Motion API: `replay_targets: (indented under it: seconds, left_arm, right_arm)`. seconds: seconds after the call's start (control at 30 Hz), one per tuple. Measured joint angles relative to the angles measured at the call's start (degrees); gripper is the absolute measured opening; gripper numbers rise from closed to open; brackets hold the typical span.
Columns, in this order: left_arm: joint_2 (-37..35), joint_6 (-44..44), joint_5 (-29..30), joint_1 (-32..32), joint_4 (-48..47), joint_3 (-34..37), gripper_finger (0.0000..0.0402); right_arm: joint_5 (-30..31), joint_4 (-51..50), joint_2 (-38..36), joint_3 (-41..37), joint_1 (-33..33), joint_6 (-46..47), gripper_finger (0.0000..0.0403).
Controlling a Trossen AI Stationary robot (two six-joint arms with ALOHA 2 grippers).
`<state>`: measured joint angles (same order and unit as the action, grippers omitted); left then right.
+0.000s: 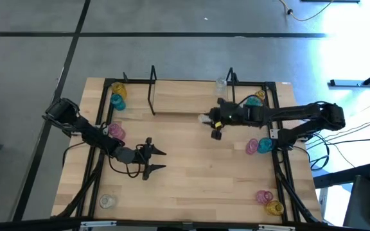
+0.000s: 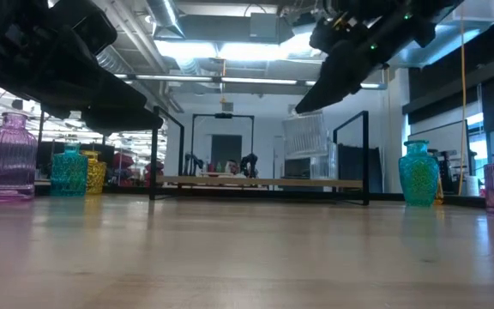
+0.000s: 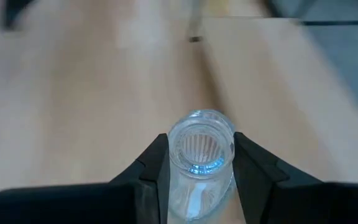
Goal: Sort vases onto shelf
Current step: Put the right transparent vase on the shelf aligned with the other transparent vase
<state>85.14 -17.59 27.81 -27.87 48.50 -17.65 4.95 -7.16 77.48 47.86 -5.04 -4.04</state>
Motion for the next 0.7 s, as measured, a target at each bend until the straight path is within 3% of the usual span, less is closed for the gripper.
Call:
replay_targets:
  seconds: [0.3,0.7]
  left_arm:
    - [0.0,0.1,0.0,2.0,1.1,0.0,0.0256]
    - [0.0,0.0,-0.8,2.0,1.5,0.0,0.0256]
  right_arm:
    - [-1.9,8.5,8.5,0.0,8.4,-0.3,0.0118]
    - [-4.1,11.9,15.8,0.0,11.2,1.4,0.0118]
